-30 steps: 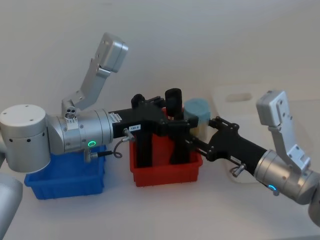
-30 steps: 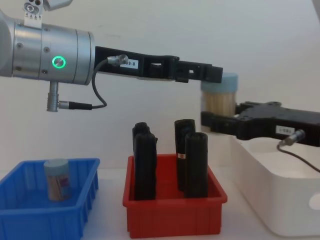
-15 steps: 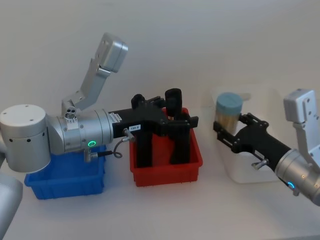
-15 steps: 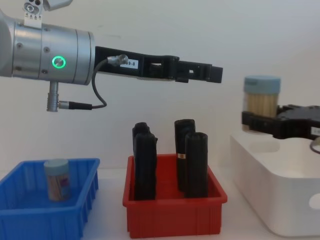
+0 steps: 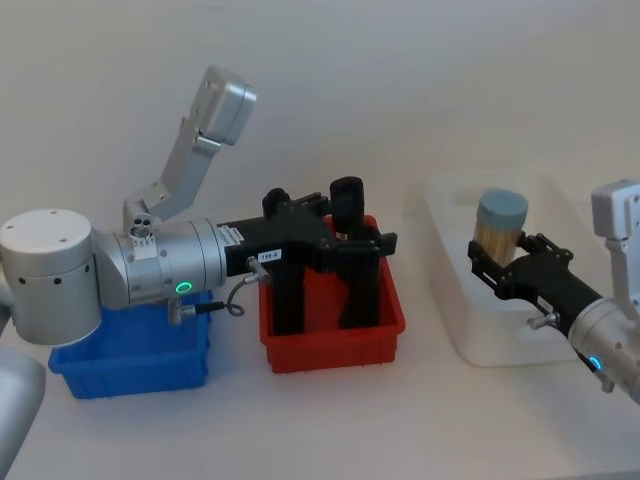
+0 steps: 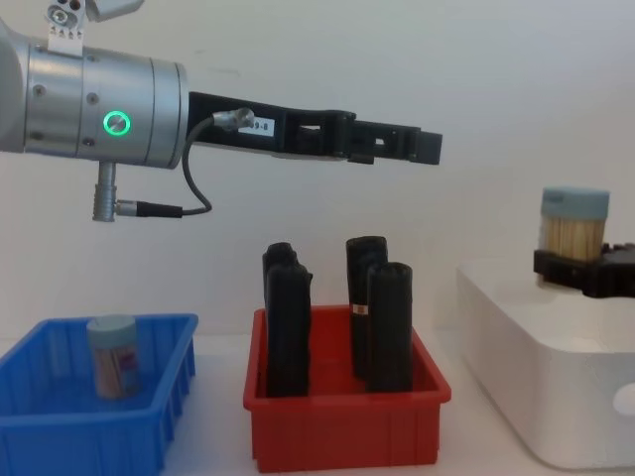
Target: Pick the cotton swabs from the blue box and place them into the white box.
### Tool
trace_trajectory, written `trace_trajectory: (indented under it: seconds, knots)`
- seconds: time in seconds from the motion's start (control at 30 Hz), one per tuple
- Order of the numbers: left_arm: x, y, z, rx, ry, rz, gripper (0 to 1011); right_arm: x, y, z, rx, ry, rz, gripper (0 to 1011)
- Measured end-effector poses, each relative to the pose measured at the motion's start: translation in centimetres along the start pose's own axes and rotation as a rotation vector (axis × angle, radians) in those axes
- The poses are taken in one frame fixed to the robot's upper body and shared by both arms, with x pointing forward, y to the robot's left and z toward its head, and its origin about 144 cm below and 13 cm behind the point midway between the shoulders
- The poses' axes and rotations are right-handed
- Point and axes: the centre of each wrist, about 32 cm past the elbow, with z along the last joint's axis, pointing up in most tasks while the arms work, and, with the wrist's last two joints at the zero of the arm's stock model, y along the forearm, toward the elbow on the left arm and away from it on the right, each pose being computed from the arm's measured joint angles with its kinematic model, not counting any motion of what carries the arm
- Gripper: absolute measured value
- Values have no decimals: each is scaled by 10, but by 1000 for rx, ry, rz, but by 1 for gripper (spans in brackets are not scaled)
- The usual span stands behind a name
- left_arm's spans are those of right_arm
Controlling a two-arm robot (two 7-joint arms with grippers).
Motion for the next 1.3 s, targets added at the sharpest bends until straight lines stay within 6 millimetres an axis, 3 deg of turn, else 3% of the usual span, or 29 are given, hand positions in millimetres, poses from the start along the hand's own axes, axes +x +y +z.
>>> trace_trajectory:
  seconds: [0.57, 1.0, 1.3]
  knots:
    - [0, 0, 0, 0, 0, 0, 1004, 8, 14, -12, -53, 43, -42, 649]
    - [0, 0, 0, 0, 0, 0, 1004, 9, 17, -14, -51, 46, -41, 1000]
    - [0, 0, 0, 0, 0, 0, 1004, 9, 16, -13, -16, 24, -42, 1001]
